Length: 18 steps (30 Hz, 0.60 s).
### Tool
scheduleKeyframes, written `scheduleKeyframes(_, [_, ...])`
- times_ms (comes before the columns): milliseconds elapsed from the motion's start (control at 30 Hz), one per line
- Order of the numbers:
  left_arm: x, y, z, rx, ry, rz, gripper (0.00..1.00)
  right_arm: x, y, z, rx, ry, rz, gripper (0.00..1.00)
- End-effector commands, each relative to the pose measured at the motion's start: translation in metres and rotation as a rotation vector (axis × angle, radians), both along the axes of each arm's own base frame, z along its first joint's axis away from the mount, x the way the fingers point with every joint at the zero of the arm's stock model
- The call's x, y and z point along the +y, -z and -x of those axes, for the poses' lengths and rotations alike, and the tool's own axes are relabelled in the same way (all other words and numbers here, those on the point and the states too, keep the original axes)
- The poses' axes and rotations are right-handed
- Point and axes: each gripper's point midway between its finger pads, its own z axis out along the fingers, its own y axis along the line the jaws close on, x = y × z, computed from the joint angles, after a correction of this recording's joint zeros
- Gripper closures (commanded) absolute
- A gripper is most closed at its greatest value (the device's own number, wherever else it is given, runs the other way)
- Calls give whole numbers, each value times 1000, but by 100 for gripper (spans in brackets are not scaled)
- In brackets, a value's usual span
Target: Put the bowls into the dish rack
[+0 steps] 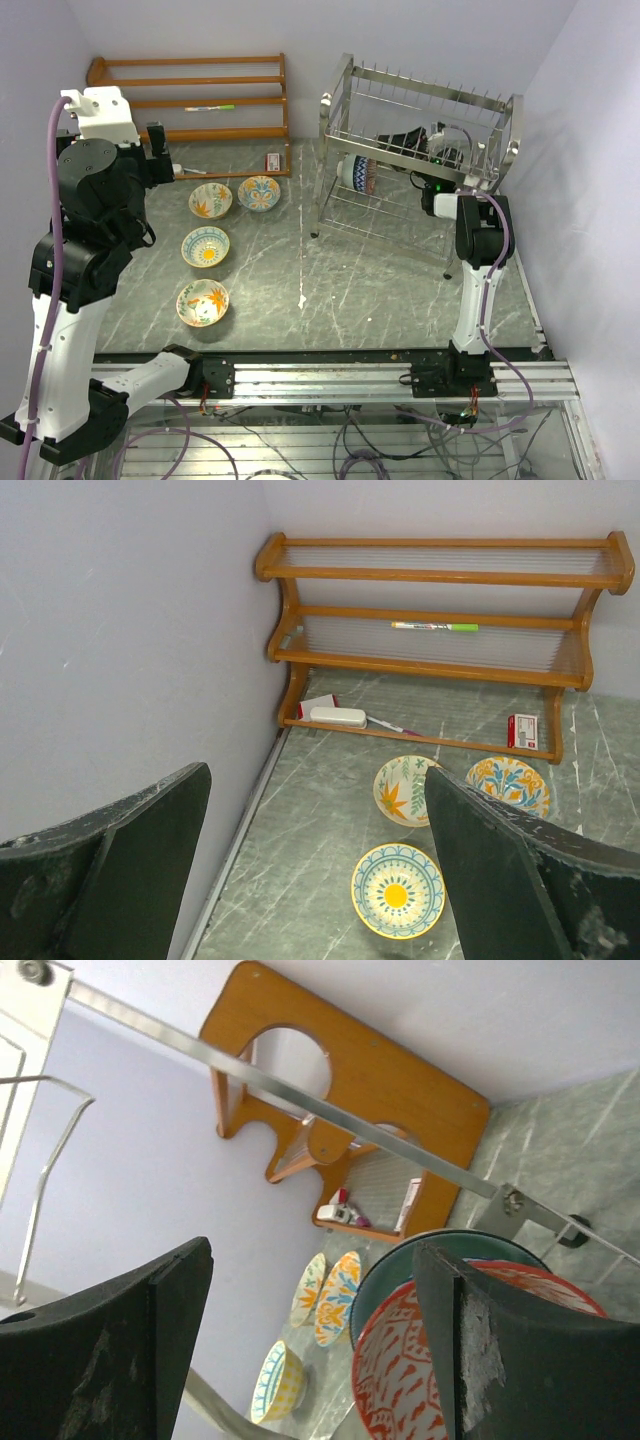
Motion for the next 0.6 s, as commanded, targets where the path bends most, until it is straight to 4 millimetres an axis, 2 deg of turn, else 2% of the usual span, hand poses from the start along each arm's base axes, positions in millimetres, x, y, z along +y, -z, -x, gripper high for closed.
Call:
scheduleKeyframes(0, [-6, -11, -3, -45, 23, 31, 1, 9, -12, 20, -68, -76, -54, 20])
scheduleKeyframes(133, [-8, -11, -6, -44, 26, 31, 1, 17, -19, 44, -63, -105, -110, 20])
scheduleKeyframes(300, [-10, -13, -7, -53, 36, 50, 1, 39, -25, 86, -73, -179, -168, 22])
scheduleKeyframes(500, [-15, -12, -8, -56, 58, 69, 1, 57, -48, 131, -101, -237, -191, 22])
scheduleKeyframes(567, [-14, -12, -7, -57, 56, 71, 1, 62, -44, 147, -72, -259, -205, 23])
